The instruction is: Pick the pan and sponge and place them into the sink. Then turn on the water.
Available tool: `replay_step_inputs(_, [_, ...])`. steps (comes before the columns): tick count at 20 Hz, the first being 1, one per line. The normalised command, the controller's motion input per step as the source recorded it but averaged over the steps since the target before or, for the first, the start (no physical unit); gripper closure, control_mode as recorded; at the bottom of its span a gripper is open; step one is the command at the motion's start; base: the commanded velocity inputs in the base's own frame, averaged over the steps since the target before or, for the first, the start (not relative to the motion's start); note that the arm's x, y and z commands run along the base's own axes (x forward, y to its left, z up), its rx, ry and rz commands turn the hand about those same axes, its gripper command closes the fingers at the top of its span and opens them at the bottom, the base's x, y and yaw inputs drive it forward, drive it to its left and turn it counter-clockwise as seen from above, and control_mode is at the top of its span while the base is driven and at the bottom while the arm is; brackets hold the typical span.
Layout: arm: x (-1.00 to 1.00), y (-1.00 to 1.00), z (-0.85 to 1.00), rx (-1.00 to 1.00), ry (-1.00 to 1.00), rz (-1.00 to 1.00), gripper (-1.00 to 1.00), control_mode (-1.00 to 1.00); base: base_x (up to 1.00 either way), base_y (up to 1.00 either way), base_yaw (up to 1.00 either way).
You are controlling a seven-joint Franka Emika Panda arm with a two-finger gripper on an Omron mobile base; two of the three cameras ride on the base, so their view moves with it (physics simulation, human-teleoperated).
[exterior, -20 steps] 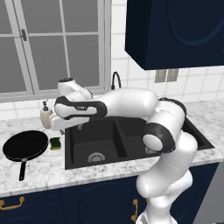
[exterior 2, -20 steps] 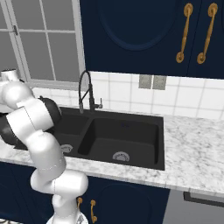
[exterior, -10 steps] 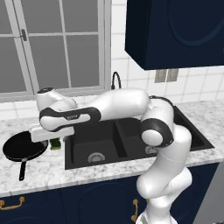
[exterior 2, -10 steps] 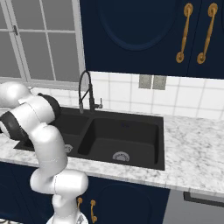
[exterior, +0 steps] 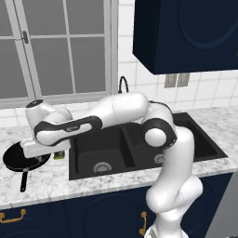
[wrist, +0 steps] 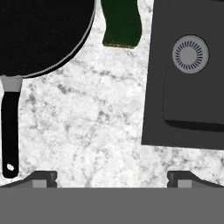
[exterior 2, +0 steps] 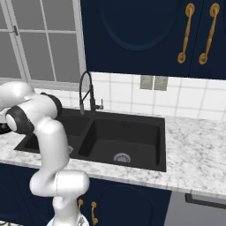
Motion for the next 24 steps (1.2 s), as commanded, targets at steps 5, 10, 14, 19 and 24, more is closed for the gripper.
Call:
replay_step_inputs(5, [0.00, 0.49, -0.30, -0.02, 0.00, 0.00, -1.00, -1.00, 0.00, 0.00, 0.00])
replay_step_inputs(10, [0.00, 0.52, -0.19, 0.00, 0.00, 0.00, -1.00, -1.00, 0.00, 0.00, 0.00])
replay_step_inputs(14, [0.00, 0.39, -0.17, 0.00, 0.00, 0.02, -1.00, -1.00, 0.00, 0.00, 0.00])
replay_step_inputs(19, [0.13, 0.22, -0.28, 0.00, 0.00, 0.01, -1.00, -1.00, 0.00, 0.00, 0.00])
replay_step_inputs(24, [0.25, 0.02, -0.31, 0.00, 0.00, 0.00, -1.00, -1.00, 0.00, 0.00, 0.00])
